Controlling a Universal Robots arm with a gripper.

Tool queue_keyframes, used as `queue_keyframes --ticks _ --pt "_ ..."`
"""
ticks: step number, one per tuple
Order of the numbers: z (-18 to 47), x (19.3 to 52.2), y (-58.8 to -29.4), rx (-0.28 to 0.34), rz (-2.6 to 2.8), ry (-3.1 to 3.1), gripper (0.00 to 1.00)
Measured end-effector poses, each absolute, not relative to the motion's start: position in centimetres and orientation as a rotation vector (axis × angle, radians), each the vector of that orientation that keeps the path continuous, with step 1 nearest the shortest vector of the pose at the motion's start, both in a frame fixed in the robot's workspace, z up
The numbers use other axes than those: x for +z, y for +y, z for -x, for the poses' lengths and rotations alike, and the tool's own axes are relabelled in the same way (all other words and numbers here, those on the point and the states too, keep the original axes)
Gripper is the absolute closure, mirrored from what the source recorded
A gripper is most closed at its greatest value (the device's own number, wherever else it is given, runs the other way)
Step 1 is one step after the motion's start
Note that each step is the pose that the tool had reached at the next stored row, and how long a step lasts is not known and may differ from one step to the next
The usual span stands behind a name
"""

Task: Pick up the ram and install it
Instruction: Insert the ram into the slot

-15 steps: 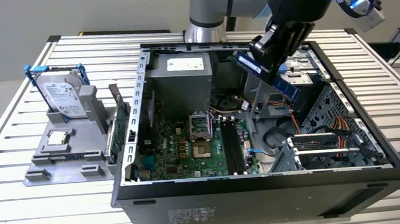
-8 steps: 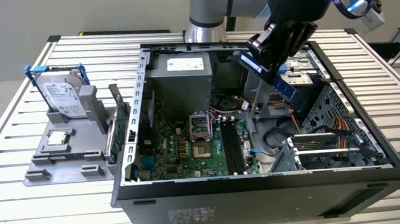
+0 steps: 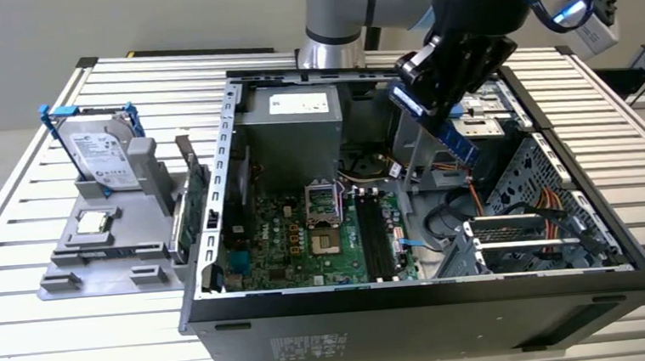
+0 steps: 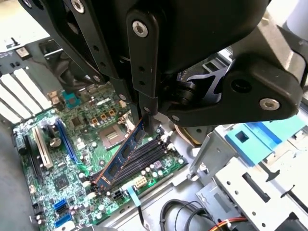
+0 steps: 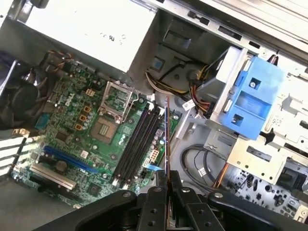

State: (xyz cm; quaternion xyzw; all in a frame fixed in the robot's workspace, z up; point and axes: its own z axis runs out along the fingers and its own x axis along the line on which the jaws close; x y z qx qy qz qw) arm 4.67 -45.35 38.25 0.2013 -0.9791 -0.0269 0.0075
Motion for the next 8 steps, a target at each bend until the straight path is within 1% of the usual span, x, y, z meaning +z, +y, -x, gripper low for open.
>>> queue_keyframes --ticks 8 --pt "-4.67 38.25 -45.35 -0.085 -0.47 -3.093 1.0"
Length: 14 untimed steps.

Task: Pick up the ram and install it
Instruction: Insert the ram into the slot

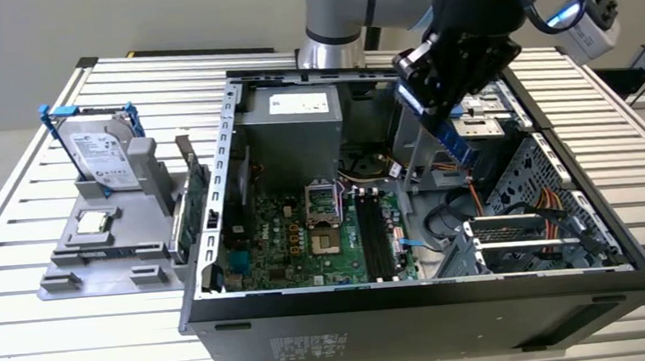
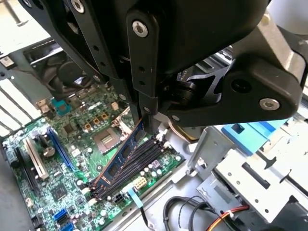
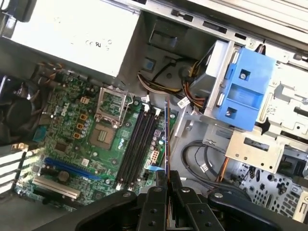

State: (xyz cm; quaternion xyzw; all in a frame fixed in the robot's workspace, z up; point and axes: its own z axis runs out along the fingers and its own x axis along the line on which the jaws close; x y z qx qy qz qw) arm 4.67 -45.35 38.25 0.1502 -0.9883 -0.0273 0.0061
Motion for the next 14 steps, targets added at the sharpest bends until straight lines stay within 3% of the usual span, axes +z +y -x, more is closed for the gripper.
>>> queue_keyframes --ticks 14 --pt "-4.67 38.25 -45.35 -0.087 -0.201 -3.126 1.0"
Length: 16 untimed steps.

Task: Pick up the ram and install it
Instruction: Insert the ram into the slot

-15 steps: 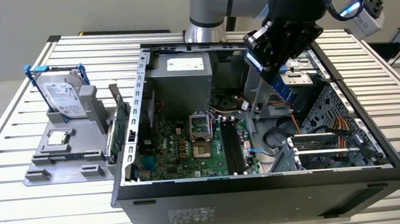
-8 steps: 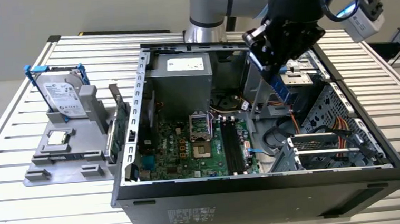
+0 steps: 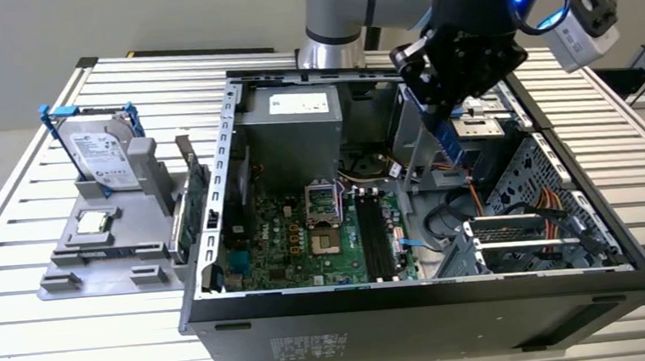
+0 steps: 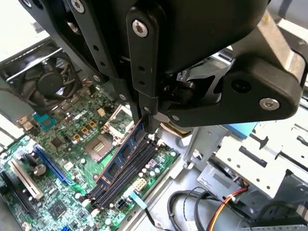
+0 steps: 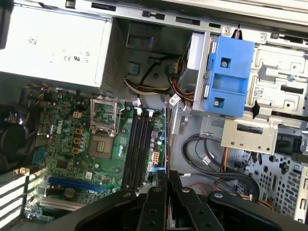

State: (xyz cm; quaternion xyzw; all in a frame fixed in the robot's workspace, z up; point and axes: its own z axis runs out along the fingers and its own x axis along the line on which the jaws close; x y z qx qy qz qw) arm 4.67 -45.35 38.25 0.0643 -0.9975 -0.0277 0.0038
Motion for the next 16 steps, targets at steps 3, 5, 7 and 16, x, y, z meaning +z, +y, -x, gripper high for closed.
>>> queue_keyframes --ticks 3,5,7,16 --pt "-4.67 38.25 -45.35 -0.087 -0.162 -3.129 1.0" --pt "-4.67 38.25 -45.35 -0.087 -0.156 -3.13 1.0" --pt "-4.67 38.25 -45.35 -0.087 -0.156 -3.13 1.0" --pt "-4.67 38.01 -45.35 -0.087 -0.156 -3.13 1.0"
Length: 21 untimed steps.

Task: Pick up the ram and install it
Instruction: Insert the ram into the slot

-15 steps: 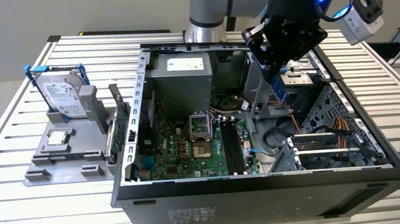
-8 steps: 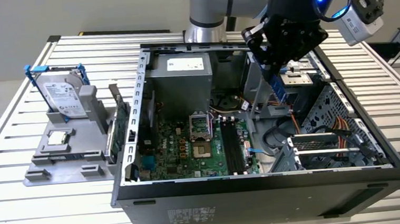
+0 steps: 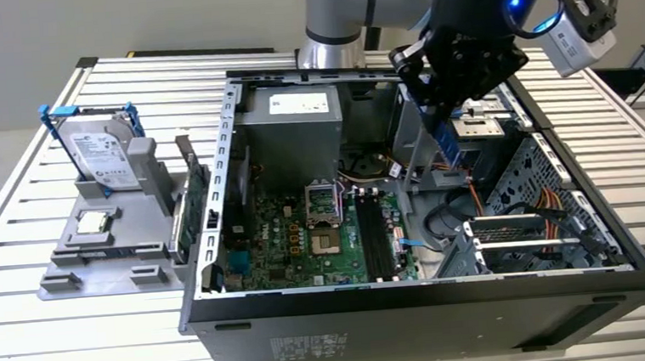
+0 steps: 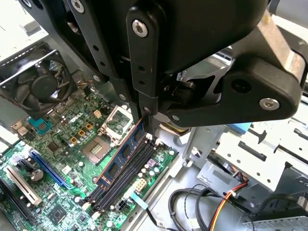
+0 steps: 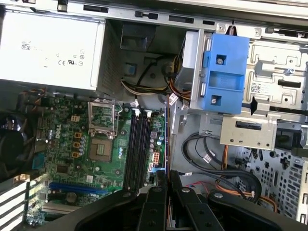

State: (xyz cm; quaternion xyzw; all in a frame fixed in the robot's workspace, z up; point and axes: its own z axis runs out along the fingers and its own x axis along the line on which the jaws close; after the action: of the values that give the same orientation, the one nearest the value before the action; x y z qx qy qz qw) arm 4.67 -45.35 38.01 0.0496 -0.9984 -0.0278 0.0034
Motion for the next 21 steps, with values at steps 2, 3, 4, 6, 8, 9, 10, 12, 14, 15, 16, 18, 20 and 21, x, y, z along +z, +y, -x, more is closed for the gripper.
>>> queue_keyframes --ticks 2,3,4,6,8,9,10,12,14,15,16,18,20,21 --pt "-4.7 37.9 -45.3 -0.087 -0.155 -3.13 1.0" --pt "-4.7 37.9 -45.4 -0.087 -0.155 -3.13 1.0" --pt "-4.7 37.8 -45.3 -0.087 -0.155 -3.13 1.0" --pt "-4.7 37.7 -45.3 -0.087 -0.156 -3.131 1.0" --pt "-4.7 37.6 -45.3 -0.087 -0.156 -3.132 1.0" --pt "-4.7 37.5 -45.3 -0.087 -0.156 -3.132 1.0" --pt "-4.7 37.5 -45.4 -0.087 -0.156 -3.133 1.0" --pt "-4.7 37.3 -45.4 -0.087 -0.156 -3.134 1.0" --pt "-4.7 37.2 -45.4 -0.087 -0.156 -3.136 1.0" --pt "-4.7 37.2 -45.4 -0.087 -0.156 -3.137 1.0" --pt "-4.7 37.1 -45.3 -0.087 -0.156 -3.138 1.0" --pt "-4.7 37.0 -45.4 -0.087 -0.156 -3.138 1.0" --pt "-4.7 36.9 -45.3 -0.087 -0.156 -3.138 1.0" --pt "-4.7 36.8 -45.4 -0.087 -0.156 -3.138 1.0"
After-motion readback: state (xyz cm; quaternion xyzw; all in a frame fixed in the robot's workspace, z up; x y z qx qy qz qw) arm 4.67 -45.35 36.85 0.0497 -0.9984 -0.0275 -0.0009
